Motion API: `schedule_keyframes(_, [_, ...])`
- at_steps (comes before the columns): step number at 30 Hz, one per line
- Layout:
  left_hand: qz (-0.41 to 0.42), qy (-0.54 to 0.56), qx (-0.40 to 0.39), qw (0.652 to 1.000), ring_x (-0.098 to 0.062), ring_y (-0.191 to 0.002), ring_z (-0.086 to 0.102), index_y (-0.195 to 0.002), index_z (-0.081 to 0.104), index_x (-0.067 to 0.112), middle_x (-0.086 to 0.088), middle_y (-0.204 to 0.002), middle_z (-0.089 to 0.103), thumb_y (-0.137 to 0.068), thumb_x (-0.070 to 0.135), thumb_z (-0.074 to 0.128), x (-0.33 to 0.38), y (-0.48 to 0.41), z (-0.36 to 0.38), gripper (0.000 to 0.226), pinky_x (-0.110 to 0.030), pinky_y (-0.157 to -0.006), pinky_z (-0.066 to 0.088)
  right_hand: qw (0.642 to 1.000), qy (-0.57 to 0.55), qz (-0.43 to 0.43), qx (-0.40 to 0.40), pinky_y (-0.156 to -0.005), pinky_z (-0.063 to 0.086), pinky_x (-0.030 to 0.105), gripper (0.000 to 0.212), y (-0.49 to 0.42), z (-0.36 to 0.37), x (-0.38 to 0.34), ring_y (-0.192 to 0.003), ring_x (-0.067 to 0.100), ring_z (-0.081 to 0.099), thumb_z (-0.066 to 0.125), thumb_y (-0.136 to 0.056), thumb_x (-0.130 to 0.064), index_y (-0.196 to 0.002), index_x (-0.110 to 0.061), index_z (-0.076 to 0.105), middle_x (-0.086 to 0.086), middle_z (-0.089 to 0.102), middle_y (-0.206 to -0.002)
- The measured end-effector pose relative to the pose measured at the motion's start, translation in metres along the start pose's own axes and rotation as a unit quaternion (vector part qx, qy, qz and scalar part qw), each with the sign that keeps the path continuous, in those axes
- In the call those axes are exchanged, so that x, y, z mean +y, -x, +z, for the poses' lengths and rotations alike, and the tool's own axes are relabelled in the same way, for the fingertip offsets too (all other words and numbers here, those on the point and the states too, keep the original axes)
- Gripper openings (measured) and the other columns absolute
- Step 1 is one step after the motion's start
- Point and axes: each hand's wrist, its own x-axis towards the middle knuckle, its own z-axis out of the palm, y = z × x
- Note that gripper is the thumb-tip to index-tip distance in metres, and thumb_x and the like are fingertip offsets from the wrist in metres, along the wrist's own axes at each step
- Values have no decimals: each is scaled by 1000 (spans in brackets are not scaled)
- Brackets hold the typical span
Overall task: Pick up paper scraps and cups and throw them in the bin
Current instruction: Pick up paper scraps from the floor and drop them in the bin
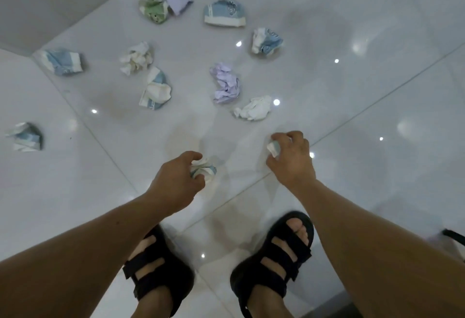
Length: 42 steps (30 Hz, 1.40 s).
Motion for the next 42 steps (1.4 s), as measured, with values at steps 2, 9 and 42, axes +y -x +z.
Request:
schedule_keyframes(2, [19,-3,8,1000,-23,-90,57,-133,50,23,-6,-117,61,-86,23,63,19,12,-19,48,-27,-79,46,999,-28,-13,-23,-99,41,37,53,20,-18,-15,-120,31,41,65,-87,-24,-138,-20,50,10,39,-135])
schedule_keyframes(9, [126,-38,56,990,-24,-96,58,-133,50,21,-7,-121,61,-88,22,59,149,92,-135,46,-22,-74,37,995,-75,-65,20,-89,47,34,67,72,-187,-94,-115,23,48,68,-86,-33,-145,-26,39,4,41,-137])
schedule_keyframes(42, [570,-418,-151,691,-25,-100,59,-134,49,16,-9,-126,57,-87,22,60,329,707,-169,49,-29,-81,49,855,-202,387,279,-92,45,38,63,768,-418,-210,-120,29,47,61,-85,-38,-143,-25,39,5,39,-137])
